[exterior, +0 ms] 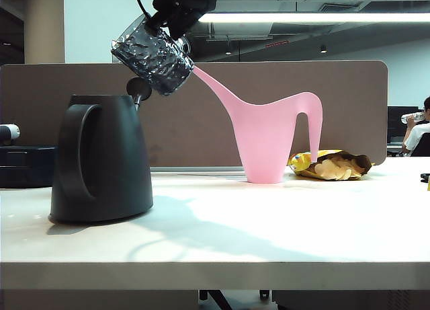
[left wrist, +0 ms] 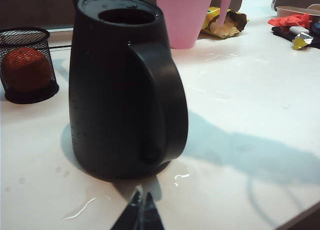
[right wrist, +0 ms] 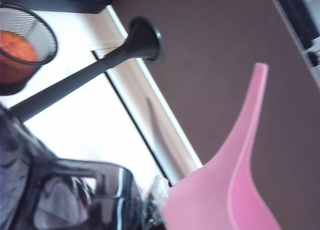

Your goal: Pour the water from the cup into the kettle.

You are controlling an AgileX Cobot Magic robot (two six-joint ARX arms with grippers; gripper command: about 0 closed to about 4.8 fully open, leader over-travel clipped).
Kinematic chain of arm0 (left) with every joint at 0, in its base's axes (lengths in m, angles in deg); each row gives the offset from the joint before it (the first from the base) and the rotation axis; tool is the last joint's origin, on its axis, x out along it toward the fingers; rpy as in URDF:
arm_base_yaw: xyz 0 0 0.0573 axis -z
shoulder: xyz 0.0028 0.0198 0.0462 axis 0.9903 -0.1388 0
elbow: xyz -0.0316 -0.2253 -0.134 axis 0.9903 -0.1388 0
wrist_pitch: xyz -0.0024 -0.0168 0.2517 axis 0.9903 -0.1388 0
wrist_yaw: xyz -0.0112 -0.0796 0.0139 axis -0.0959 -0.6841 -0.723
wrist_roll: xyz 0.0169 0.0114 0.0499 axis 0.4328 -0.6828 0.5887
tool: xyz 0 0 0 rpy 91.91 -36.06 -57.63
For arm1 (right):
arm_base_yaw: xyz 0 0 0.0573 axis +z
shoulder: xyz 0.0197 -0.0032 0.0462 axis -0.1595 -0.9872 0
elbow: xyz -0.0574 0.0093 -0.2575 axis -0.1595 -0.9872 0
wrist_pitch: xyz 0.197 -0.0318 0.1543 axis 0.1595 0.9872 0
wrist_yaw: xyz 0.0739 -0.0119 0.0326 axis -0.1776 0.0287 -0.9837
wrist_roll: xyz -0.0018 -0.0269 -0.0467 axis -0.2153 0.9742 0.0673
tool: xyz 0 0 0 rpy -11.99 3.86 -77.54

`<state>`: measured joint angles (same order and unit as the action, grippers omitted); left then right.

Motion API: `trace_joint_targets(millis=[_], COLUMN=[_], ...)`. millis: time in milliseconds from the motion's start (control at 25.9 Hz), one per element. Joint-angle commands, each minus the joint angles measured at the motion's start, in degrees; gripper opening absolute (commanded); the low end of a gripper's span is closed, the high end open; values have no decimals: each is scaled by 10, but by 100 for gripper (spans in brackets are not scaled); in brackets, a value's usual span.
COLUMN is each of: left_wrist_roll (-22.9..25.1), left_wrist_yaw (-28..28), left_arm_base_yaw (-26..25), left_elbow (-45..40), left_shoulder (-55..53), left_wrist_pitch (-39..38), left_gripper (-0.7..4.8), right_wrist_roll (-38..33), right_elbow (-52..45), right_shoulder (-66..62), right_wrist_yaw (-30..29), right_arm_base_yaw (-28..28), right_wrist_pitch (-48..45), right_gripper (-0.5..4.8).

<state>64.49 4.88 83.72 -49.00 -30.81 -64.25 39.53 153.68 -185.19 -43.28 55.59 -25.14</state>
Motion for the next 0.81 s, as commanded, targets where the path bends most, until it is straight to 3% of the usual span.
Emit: trace_joint_targets(millis=[39, 154, 811], left_wrist_roll=[0, 0, 0], left_wrist_yaw=[1, 1, 1], left_arm_base_yaw=[0, 0, 0], left_elbow=[1, 1, 2], left_shoulder=[0, 0, 0], left_wrist_pitch=[-1, -1, 0], left_gripper=[-5, -5, -5], right_wrist_roll=[39, 102, 234], right_elbow=[3, 3, 4], right_shoulder=[0, -7, -47], right_wrist_yaw=[14, 27, 60], right_arm_base_yaw=[9, 21, 48], right_wrist_pitch=[-31, -61, -125], right_gripper=[-6, -6, -6])
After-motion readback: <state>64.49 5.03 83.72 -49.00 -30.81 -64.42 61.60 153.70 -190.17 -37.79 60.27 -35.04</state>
